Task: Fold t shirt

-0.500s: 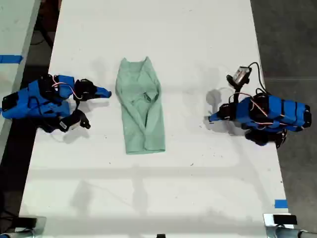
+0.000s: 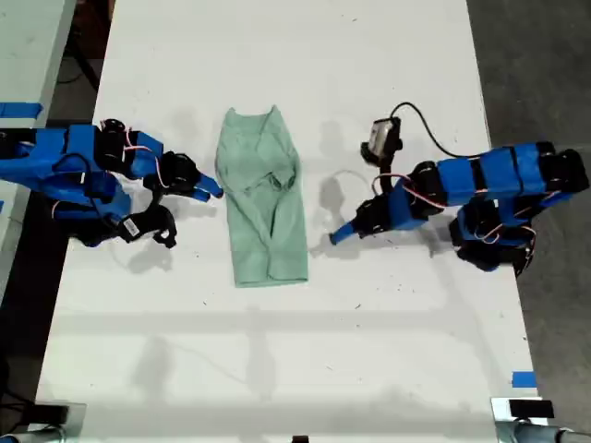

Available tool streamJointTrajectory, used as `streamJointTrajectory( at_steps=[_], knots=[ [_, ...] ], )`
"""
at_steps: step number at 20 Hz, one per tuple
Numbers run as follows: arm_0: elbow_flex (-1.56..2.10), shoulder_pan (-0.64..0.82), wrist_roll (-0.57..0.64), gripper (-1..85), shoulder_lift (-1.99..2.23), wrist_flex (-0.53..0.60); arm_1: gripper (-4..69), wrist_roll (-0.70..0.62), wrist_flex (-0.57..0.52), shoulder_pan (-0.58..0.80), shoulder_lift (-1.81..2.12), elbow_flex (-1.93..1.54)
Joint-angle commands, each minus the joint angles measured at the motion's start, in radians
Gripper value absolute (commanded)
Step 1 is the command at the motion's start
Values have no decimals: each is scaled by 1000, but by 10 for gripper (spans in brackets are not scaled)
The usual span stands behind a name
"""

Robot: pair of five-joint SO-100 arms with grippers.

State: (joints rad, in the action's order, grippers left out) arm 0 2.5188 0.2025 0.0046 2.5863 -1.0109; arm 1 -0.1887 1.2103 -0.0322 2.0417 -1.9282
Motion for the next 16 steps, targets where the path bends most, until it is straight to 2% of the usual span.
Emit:
streamJointTrajectory(
  at_steps=[1,3,6,9,13,16],
  knots=[
    [-267,-104,-77,186,-302,-67,282,-51,31,-54,-275,382],
    [-379,-156,-81,226,-457,-75,283,-87,60,-71,-453,581],
    [-394,-232,-115,230,-565,8,285,-114,74,-74,-624,739],
    [-407,-302,-187,229,-707,81,291,-121,37,-61,-713,753],
    [-456,-337,-199,214,-887,202,298,-138,11,-35,-798,761],
    [-594,-373,-196,172,-1058,221,299,-144,-6,-18,-853,772]
  ],
)
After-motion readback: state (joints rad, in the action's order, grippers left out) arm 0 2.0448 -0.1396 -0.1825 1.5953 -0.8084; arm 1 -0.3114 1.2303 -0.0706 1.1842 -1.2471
